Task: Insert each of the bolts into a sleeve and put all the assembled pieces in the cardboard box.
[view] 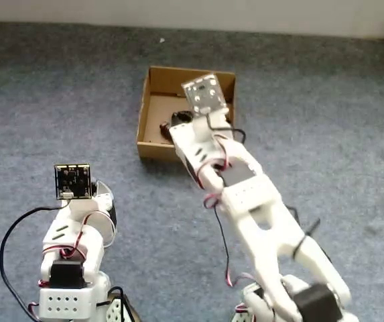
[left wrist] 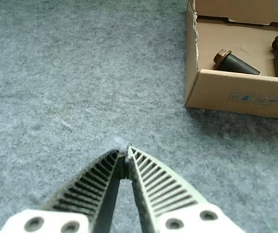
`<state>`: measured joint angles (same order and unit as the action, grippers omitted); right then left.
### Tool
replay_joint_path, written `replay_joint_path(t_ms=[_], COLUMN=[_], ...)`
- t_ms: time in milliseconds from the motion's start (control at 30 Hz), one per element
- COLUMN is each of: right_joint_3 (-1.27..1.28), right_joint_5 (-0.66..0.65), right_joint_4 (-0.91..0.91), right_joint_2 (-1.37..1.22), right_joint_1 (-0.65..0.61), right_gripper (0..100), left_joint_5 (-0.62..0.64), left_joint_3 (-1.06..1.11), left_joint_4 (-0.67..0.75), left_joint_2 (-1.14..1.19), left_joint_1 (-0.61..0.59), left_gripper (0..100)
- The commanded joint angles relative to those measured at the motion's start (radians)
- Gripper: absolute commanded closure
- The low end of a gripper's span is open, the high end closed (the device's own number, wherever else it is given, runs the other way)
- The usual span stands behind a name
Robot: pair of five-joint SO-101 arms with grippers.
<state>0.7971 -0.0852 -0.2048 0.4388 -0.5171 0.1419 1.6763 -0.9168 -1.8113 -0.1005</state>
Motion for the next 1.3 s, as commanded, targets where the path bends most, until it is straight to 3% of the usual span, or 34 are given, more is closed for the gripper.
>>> replay_joint_path(t_ms=[0,200,433,800,1267], right_joint_3=[0.134,0.386,0.607,0.745,0.771], right_joint_5=[-0.012,-0.012,-0.012,-0.012,-0.009], right_joint_4=[-0.005,-0.007,-0.015,-0.446,-0.820], right_joint_2=[0.237,0.541,0.848,1.419,1.397], right_joint_1=[0.007,0.042,0.176,0.246,0.249], right_gripper=[99.4,99.4,99.4,99.4,99.4], left_joint_5=[-0.008,-0.008,-0.008,-0.008,-0.008], left_joint_3=[0.019,0.019,0.019,0.019,0.019], left_joint_4=[0.018,0.018,0.018,0.018,0.018], left_joint_2=[-0.007,-0.007,-0.007,-0.007,-0.007], left_joint_1=[-0.008,-0.008,-0.008,-0.008,-0.008], left_gripper=[98,98,98,98,98])
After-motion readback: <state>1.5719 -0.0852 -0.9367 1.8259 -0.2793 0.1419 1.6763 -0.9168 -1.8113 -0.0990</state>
